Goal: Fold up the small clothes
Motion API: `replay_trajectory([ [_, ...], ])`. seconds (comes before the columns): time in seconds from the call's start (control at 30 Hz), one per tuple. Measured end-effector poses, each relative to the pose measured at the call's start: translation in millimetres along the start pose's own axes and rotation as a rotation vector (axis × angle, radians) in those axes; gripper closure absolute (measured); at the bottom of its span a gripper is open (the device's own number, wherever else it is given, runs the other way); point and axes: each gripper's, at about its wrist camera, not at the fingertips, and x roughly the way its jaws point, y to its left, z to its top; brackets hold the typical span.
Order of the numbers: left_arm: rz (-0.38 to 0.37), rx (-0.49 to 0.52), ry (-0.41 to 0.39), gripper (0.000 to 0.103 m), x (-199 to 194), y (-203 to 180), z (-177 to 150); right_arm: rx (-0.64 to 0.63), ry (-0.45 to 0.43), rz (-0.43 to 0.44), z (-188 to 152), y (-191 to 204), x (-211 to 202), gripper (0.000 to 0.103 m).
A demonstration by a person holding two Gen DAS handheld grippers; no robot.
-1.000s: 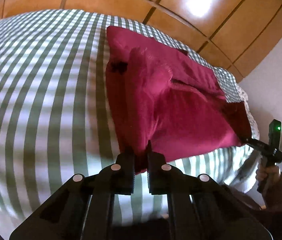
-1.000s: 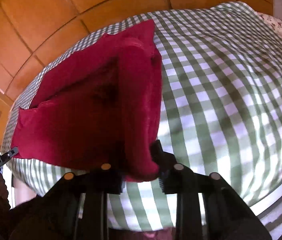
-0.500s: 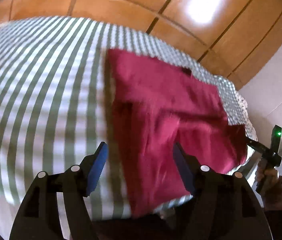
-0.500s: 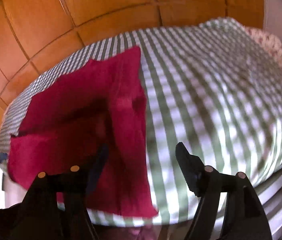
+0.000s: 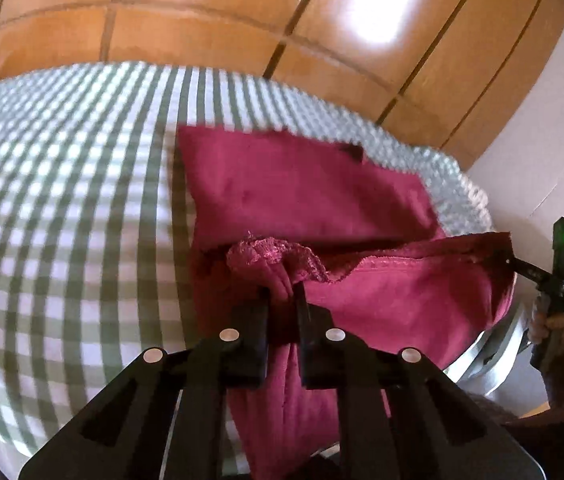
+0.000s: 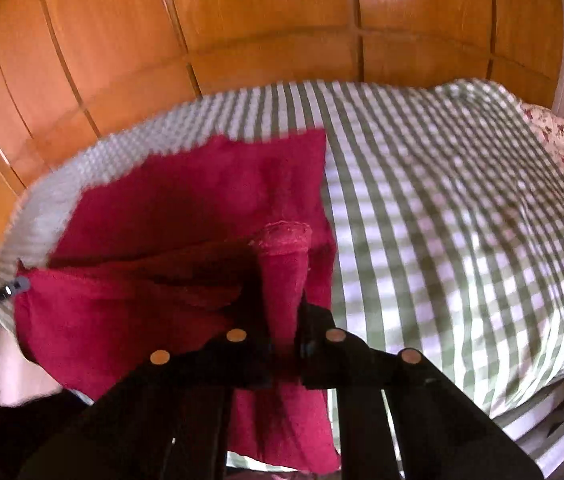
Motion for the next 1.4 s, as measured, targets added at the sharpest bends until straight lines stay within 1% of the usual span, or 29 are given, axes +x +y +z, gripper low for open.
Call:
replay_trajectory([
  [0.1, -0.003, 0.008, -0.075, 0.093, -10, -5, 23, 0.047, -0.055, 0.044, 33, 2, 2, 0.095],
  [0.17, 0.008, 0.004, -0.113, 0.093, -8, -2, 40, 0.075, -0.079, 0.051, 57, 0, 15, 0.095],
  [0.27, 0.059, 0.006, -0.143, 0.093, 10, 1, 69, 0.121, -0.078, 0.056, 89, -3, 48, 0.095],
  [0.37, 0.101, 0.001, -0.147, 0.093, 36, 6, 98, 0.147, -0.065, 0.022, 117, -6, 85, 0.095],
  [0.4, 0.128, 0.007, -0.145, 0.093, 46, 7, 107, 0.164, -0.055, 0.01, 127, -7, 103, 0.095],
  [0.5, 0.187, 0.0, -0.127, 0.093, 74, 15, 126, 0.191, -0.016, -0.029, 140, -11, 144, 0.095],
  [0.53, 0.222, -0.006, -0.112, 0.093, 87, 19, 133, 0.19, -0.003, -0.042, 141, -14, 156, 0.095],
  [0.6, 0.242, -0.021, -0.079, 0.093, 107, 27, 140, 0.174, 0.035, -0.095, 139, -15, 182, 0.095],
  [0.63, 0.28, -0.016, -0.058, 0.093, 121, 30, 142, 0.174, 0.067, -0.113, 136, -16, 197, 0.095],
  [0.67, 0.294, -0.015, -0.043, 0.093, 128, 32, 143, 0.165, 0.091, -0.133, 132, -17, 210, 0.095],
  [0.7, 0.309, -0.017, -0.013, 0.093, 141, 35, 144, 0.157, 0.09, -0.147, 129, -18, 216, 0.094],
  [0.73, 0.331, -0.018, 0.009, 0.093, 151, 38, 142, 0.159, 0.081, -0.142, 128, -20, 218, 0.092],
  [0.8, 0.368, -0.006, 0.044, 0.089, 165, 41, 138, 0.157, 0.082, -0.123, 129, -20, 215, 0.085],
  [0.83, 0.383, -0.001, 0.044, 0.088, 166, 41, 137, 0.152, 0.081, -0.124, 130, -20, 212, 0.07],
  [0.87, 0.4, 0.005, 0.033, 0.081, 162, 38, 137, 0.141, 0.07, -0.128, 130, -18, 205, 0.054],
  [0.9, 0.425, 0.006, 0.016, 0.07, 155, 34, 136, 0.13, 0.053, -0.133, 131, -15, 198, 0.049],
  [0.93, 0.446, -0.004, -0.006, 0.063, 148, 31, 136, 0.104, 0.01, -0.148, 130, -8, 182, 0.04],
  [0.97, 0.462, -0.016, -0.038, 0.054, 137, 28, 135, 0.086, -0.013, -0.146, 128, -2, 172, 0.037],
  [1.0, 0.464, -0.023, -0.078, 0.052, 125, 23, 133, 0.061, -0.042, -0.123, 124, 7, 157, 0.035],
  [1.07, 0.435, -0.02, -0.143, 0.052, 102, 9, 123, 0.032, -0.065, -0.056, 113, 22, 140, 0.027],
  [1.1, 0.418, -0.01, -0.159, 0.052, 93, 1, 115, 0.008, -0.065, -0.017, 103, 33, 131, 0.024],
  [1.17, 0.384, 0.021, -0.173, 0.052, 83, -15, 95, -0.021, -0.05, 0.022, 85, 49, 126, 0.013],
  [1.2, 0.373, 0.033, -0.166, 0.051, 84, -21, 86, -0.028, -0.028, 0.043, 71, 56, 127, 0.011],
  [1.23, 0.366, 0.05, -0.132, 0.048, 91, -25, 73, -0.029, -0.002, 0.05, 62, 59, 132, 0.008],
  [1.27, 0.371, 0.058, -0.096, 0.044, 100, -24, 68, -0.022, 0.042, 0.048, 53, 60, 143, 0.008],
  [1.3, 0.385, 0.054, -0.053, 0.044, 112, -20, 63, 0.003, 0.117, 0.031, 42, 57, 161, 0.007],
  [1.33, 0.396, 0.032, 0.001, 0.044, 125, -12, 57, 0.019, 0.135, 0.024, 38, 55, 170, 0.007],
  [1.37, 0.39, 0.018, 0.002, 0.044, 127, -9, 55, 0.024, 0.111, 0.022, 38, 55, 168, 0.007],
  [1.4, 0.391, 0.014, -0.014, 0.044, 123, -10, 55, 0.035, 0.104, 0.02, 38, 57, 164, 0.007],
])
